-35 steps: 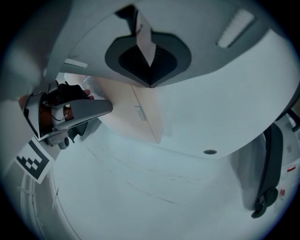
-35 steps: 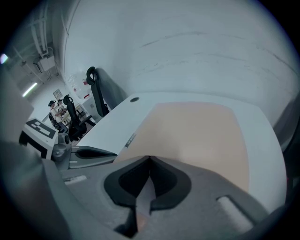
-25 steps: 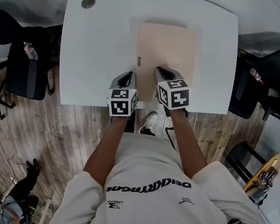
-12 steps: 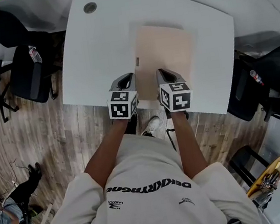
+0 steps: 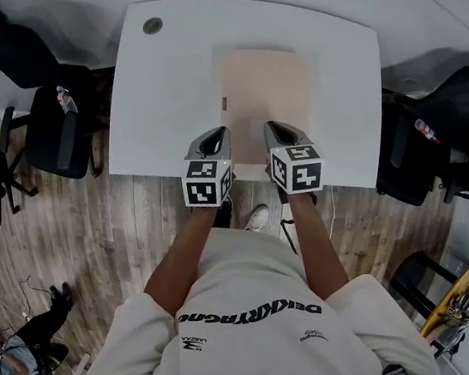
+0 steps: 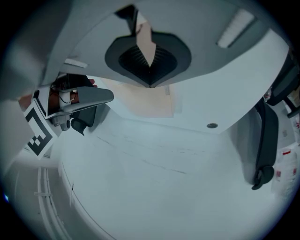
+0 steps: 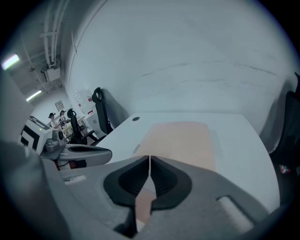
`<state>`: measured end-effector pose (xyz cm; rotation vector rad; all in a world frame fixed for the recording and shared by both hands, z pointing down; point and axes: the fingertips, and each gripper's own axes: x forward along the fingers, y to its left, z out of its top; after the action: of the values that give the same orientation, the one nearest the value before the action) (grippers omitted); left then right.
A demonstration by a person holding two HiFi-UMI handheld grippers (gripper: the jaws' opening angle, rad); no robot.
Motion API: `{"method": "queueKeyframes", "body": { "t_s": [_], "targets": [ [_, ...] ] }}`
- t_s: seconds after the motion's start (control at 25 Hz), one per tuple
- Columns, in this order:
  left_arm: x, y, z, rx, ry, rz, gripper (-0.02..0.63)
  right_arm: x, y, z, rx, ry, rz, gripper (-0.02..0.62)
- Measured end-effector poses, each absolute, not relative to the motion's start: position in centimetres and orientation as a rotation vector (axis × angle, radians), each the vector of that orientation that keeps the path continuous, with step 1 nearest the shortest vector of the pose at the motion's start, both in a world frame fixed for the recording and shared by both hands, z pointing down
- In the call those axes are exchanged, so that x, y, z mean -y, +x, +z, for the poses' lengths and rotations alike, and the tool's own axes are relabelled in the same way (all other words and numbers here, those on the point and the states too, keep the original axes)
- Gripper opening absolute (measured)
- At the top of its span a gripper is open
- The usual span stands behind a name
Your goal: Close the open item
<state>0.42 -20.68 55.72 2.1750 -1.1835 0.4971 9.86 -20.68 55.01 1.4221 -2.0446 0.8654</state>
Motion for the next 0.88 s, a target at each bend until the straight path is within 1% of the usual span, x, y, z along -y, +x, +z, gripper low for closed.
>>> {"method": "queueKeyframes", "body": {
  "t_s": [0.56, 0.88],
  "targets": [
    [17.4, 2.1, 49.2, 1.231, 2.293, 0.431, 0.005, 17.1, 11.1, 49.7, 2.166, 1.499, 0.783, 0.017],
    [15.3, 2.8, 45.5, 1.254, 2.354, 0.366, 0.005, 15.1, 11.7, 46.8, 2.245, 1.577, 0.729, 0.005]
  ]
}}
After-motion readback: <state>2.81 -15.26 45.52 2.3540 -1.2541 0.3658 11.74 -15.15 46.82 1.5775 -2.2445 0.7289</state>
